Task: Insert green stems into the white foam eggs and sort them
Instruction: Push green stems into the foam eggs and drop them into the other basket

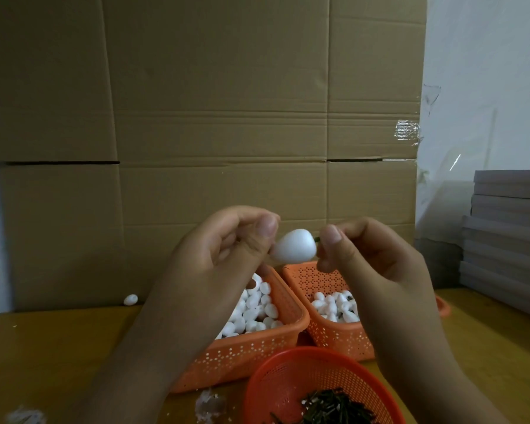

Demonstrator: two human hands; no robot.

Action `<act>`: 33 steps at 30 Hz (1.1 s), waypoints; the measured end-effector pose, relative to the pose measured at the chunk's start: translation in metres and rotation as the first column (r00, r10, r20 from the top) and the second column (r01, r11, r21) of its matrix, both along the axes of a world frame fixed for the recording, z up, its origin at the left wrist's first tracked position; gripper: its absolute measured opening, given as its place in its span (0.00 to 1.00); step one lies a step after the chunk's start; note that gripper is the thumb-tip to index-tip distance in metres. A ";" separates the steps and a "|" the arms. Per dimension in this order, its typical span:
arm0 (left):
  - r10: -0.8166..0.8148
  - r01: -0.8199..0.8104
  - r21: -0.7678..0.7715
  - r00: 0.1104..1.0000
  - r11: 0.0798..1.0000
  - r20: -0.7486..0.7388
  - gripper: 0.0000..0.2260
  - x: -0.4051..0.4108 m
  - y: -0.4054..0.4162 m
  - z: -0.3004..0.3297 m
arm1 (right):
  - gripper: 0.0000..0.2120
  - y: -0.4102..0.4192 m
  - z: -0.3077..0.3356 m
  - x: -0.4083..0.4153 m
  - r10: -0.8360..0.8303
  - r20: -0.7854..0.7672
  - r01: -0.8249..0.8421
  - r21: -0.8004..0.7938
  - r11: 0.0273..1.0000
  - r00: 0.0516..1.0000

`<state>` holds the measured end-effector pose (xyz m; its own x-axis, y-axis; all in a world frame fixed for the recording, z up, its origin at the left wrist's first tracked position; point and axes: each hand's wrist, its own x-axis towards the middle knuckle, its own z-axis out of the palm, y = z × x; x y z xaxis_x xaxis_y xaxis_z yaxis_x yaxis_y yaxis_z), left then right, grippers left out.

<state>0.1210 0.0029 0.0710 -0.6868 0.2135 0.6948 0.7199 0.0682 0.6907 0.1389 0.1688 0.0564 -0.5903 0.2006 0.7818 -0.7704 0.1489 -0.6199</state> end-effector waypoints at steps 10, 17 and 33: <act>-0.117 0.117 -0.167 0.993 0.979 0.013 0.18 0.004 0.005 -0.002 | 0.17 -0.001 -0.002 -0.002 0.008 0.018 -0.008 0.010 1.000 1.000; -0.123 0.130 -0.168 0.991 0.977 0.047 0.10 0.006 0.005 -0.004 | 0.23 -0.001 -0.003 -0.001 0.048 0.023 -0.048 0.028 0.998 0.999; -0.101 0.107 -0.067 0.991 0.992 0.082 0.18 0.001 0.004 -0.001 | 0.04 0.002 0.002 0.004 0.075 -0.026 -0.068 0.199 0.978 0.997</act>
